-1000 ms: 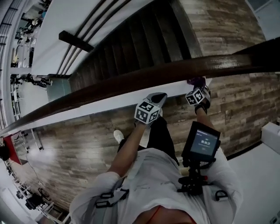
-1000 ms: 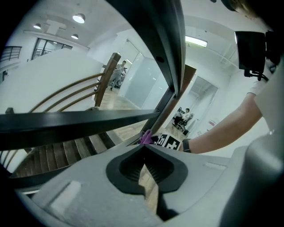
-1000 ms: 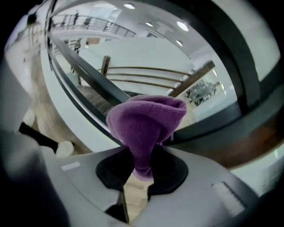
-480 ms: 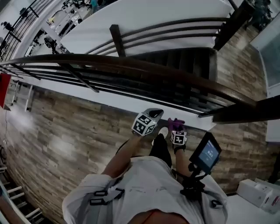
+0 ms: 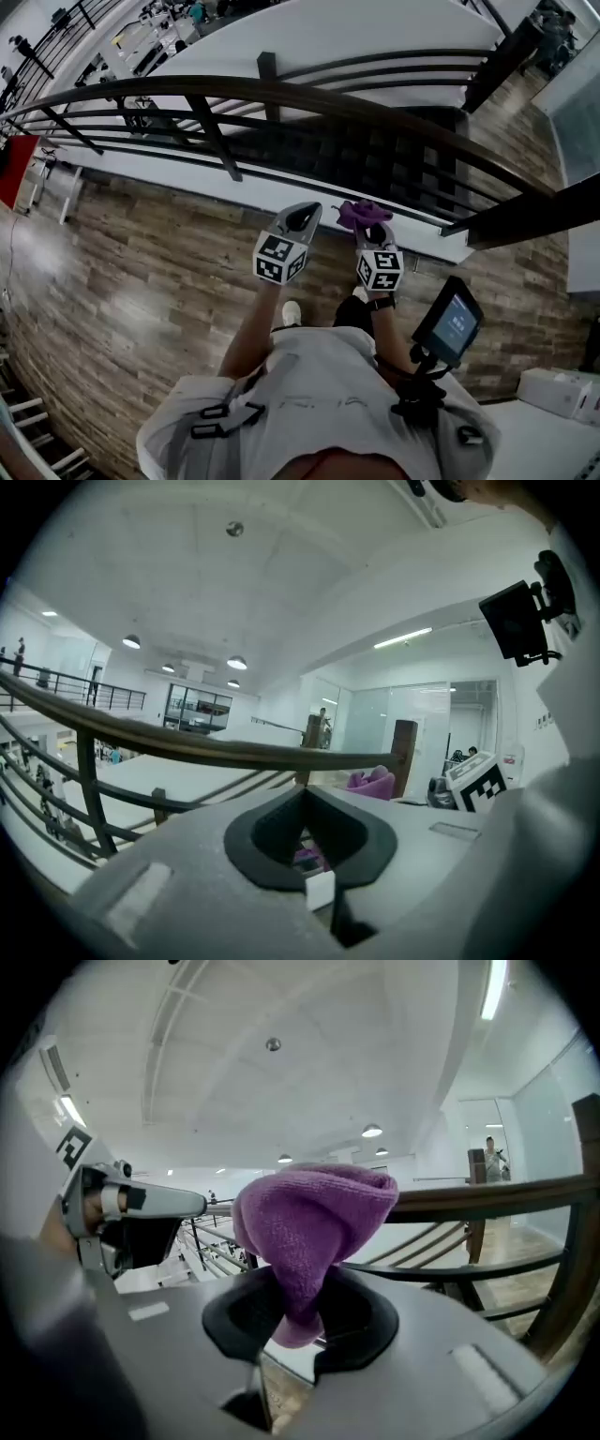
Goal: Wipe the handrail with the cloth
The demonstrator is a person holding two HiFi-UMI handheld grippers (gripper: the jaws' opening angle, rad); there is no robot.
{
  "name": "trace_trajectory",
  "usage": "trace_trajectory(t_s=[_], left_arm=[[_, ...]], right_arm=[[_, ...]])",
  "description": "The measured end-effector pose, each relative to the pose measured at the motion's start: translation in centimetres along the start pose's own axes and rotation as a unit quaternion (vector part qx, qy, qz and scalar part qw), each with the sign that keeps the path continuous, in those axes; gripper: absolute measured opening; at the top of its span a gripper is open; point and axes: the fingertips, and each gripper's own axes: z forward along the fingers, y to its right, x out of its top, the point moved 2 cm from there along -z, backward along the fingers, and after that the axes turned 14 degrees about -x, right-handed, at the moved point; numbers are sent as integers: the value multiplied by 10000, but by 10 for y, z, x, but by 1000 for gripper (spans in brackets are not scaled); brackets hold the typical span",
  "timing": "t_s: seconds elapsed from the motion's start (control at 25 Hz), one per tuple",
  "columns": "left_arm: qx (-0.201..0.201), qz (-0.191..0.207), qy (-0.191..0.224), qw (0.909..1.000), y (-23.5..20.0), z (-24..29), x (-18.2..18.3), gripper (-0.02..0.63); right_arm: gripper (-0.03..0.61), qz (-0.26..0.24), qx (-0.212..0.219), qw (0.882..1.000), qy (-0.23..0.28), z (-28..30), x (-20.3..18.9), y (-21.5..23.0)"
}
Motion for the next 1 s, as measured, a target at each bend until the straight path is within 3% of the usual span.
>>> trace_trajectory(t_s=[0.2, 0.4, 0.64, 1.0], left_arm=[[118, 512, 466, 9975, 13, -29, 44, 0], [218, 531, 629, 9964, 22, -30, 61, 0], [224, 675, 762, 9946, 37, -35, 72, 0], [-139, 656, 625, 9958, 48, -31, 105, 0]], right_arm=[[81, -284, 165, 9988, 355, -29, 58, -28], [81, -233, 250, 9965, 768, -48, 103, -28], [81, -292, 258, 9943, 992, -67, 116, -26], [81, -91, 143, 9970, 762, -62, 143, -26]])
